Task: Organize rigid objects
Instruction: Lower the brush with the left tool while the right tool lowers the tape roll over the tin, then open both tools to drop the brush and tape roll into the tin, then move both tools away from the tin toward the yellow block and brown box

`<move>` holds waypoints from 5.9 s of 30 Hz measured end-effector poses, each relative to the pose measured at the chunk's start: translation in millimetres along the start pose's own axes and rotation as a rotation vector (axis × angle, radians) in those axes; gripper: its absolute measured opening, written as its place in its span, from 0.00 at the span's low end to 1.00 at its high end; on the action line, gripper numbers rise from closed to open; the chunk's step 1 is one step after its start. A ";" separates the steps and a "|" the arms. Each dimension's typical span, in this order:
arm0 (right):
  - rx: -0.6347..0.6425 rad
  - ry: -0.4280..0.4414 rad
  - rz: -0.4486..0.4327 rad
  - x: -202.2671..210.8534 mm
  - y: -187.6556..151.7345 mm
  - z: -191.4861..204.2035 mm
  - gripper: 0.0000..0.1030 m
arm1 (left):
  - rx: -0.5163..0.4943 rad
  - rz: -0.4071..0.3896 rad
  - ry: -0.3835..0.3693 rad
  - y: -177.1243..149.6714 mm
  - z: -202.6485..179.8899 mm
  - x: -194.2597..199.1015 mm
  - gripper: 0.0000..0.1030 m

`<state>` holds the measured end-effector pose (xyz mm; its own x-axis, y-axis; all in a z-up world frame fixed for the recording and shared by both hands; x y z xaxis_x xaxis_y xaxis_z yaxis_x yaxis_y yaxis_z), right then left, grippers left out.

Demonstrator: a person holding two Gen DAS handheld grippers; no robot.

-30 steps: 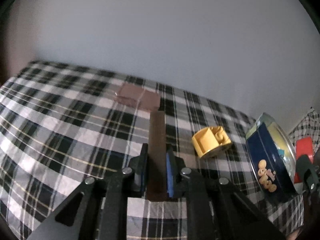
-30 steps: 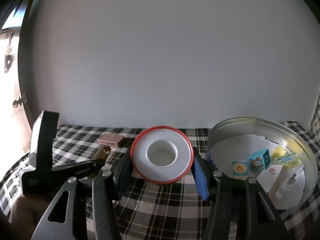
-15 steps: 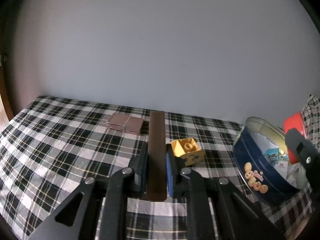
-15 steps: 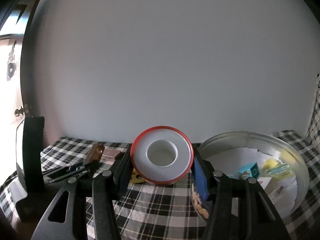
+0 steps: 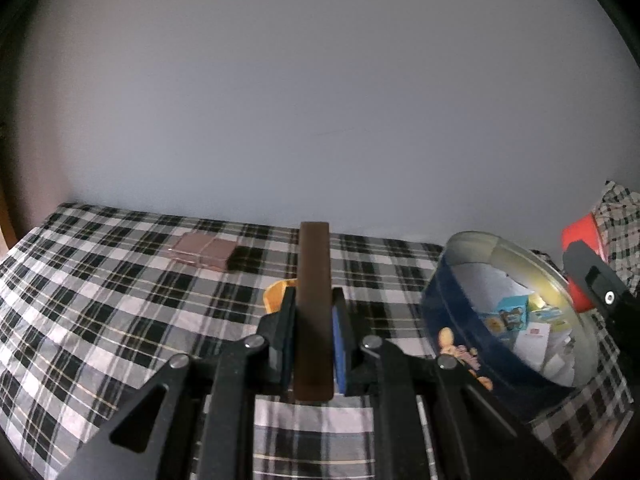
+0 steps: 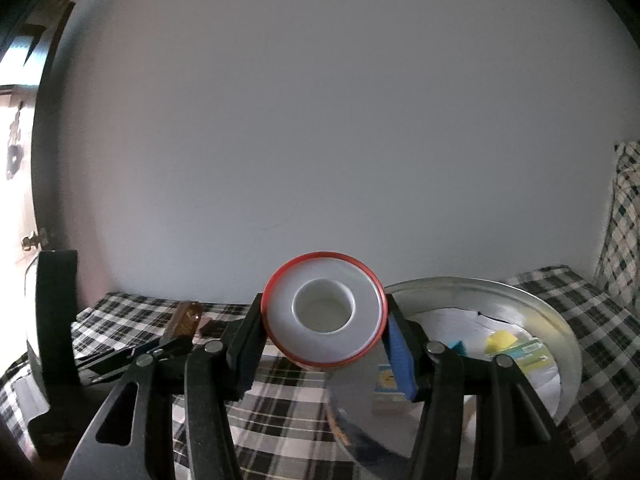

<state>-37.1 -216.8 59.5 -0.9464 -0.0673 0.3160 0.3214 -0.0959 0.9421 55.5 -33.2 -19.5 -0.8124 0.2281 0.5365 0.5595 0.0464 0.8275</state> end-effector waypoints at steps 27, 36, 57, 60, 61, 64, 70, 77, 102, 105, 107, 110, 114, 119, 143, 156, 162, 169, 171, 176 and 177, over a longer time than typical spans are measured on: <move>-0.055 -0.140 -0.048 15.3 14.4 -79.5 0.55 | -0.100 -0.039 -0.059 8.6 -82.7 2.0 0.13; -0.092 -0.210 -0.066 23.4 22.0 -115.3 0.55 | -0.108 -0.034 -0.088 11.9 -105.6 -5.6 0.13; -0.140 -0.345 -0.038 3.5 26.2 -188.9 0.55 | -0.198 0.017 -0.100 10.8 -174.0 -40.6 0.13; -0.132 -0.353 -0.027 0.1 26.7 -191.0 0.55 | -0.211 0.035 -0.089 11.2 -178.3 -46.1 0.13; -0.129 -0.355 -0.021 -1.5 26.6 -190.7 0.55 | -0.215 0.042 -0.086 11.1 -180.4 -48.4 0.13; -0.121 -0.366 0.005 -7.2 24.6 -190.5 0.55 | -0.227 0.057 -0.079 11.1 -185.2 -52.4 0.13; -0.114 -0.373 0.041 -16.3 21.8 -194.7 0.55 | -0.269 0.068 -0.047 14.9 -192.5 -58.6 0.13; -0.143 -0.349 0.098 -26.1 18.4 -196.4 0.55 | -0.282 0.122 -0.031 15.8 -195.1 -71.8 0.13; -0.080 -0.301 0.229 -51.0 0.7 -176.3 0.56 | -0.380 0.173 0.096 15.2 -205.0 -81.0 0.96; -0.116 -0.295 0.216 -47.6 1.5 -179.8 0.79 | -0.406 0.134 0.121 14.5 -209.5 -75.2 0.99; -0.156 -0.285 0.196 -43.5 2.7 -183.6 0.87 | -0.423 0.141 0.124 12.8 -211.7 -75.7 0.99; -0.183 -0.284 0.168 -38.1 4.5 -185.4 0.88 | -0.391 0.119 0.119 14.4 -207.8 -70.6 0.99; -0.203 -0.285 0.143 -33.3 5.4 -186.4 0.88 | -0.342 0.132 0.096 14.1 -200.3 -68.2 1.00; -0.203 -0.289 0.095 -25.2 7.1 -186.0 0.88 | -0.340 0.103 0.127 9.6 -194.1 -61.9 1.00; -0.047 -0.416 -0.276 36.7 3.8 -146.1 0.89 | -0.188 -0.209 0.228 -0.8 -118.5 -12.6 0.99; -0.100 -0.485 -0.331 71.8 -4.1 -139.1 0.90 | -0.232 -0.213 0.201 -12.1 -116.2 6.1 0.99; -0.052 -0.520 -0.399 87.6 -6.0 -121.1 0.92 | -0.214 -0.205 0.184 -15.4 -104.0 13.6 0.99; -0.109 -0.501 -0.354 89.5 -9.0 -116.1 0.93 | -0.213 -0.199 0.183 -16.7 -87.1 18.1 0.99; -0.124 -0.485 -0.326 85.5 -9.9 -113.3 0.93 | -0.213 -0.199 0.188 -16.7 -80.8 20.1 0.99; -0.153 -0.457 -0.298 76.7 -14.2 -96.1 0.93 | -0.209 -0.199 0.203 -14.1 -61.5 21.5 0.99; -0.156 -0.447 -0.289 73.3 -14.6 -90.3 0.93 | -0.209 -0.200 0.207 -13.3 -58.9 22.2 0.99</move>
<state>-108.1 -310.1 58.7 -0.9080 0.4080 0.0957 0.0153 -0.1960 0.9805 20.4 -86.0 -8.9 -0.9305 0.0321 0.3650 0.3578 -0.1343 0.9241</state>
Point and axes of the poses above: each gripper's, at about its wrist camera, not at the fingertips, and x roughly against the way its jaws point, z to its left, y to its top, the point moved 4 cm from there along -x, roughly the way its jaws point, and after that the axes turned 4 degrees about z, right-handed, at the moved point
